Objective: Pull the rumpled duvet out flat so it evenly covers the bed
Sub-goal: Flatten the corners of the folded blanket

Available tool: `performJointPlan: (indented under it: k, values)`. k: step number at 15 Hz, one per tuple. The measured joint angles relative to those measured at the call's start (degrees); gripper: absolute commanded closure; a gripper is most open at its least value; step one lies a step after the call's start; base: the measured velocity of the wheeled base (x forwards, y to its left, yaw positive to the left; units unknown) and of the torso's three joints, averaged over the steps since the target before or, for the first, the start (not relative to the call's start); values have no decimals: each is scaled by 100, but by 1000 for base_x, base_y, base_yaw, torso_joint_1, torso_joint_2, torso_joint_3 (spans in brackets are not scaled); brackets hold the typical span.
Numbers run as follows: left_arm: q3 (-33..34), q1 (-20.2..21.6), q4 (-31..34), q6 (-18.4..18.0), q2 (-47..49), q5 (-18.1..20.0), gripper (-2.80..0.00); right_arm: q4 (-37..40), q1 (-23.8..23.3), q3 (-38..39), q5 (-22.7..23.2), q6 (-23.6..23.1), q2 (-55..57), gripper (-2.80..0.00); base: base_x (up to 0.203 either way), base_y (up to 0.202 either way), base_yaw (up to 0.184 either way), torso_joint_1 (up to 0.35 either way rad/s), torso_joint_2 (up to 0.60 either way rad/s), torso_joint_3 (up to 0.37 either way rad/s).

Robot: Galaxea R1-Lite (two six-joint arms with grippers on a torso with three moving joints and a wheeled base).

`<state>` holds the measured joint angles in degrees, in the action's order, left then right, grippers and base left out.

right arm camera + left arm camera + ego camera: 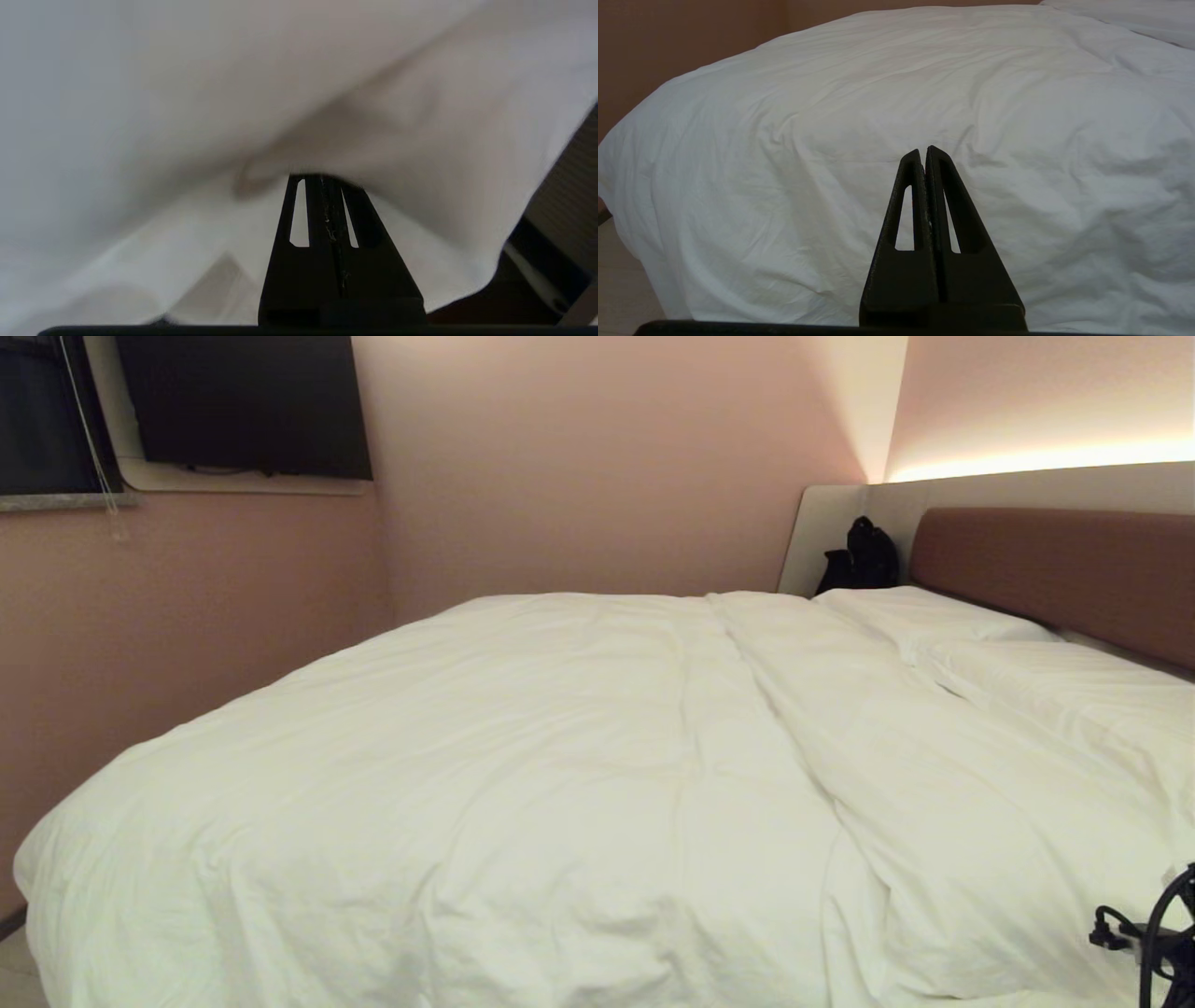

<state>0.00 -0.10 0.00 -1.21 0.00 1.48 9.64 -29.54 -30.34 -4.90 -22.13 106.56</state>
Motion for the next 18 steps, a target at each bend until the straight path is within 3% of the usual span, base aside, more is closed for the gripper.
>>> performJointPlan:
  k: [10, 18]
  values:
    - [0, 0, 1, -2, 0, 0, 0, -2536, -57, -88, -959, -278, 1575, 0, 0, 0, 0, 0, 0, 0]
    - [0, 0, 0, -1, 0, 0, 0, -3332, -139, -173, -1257, -400, 1770, 0, 0, 0, 0, 0, 0, 0]
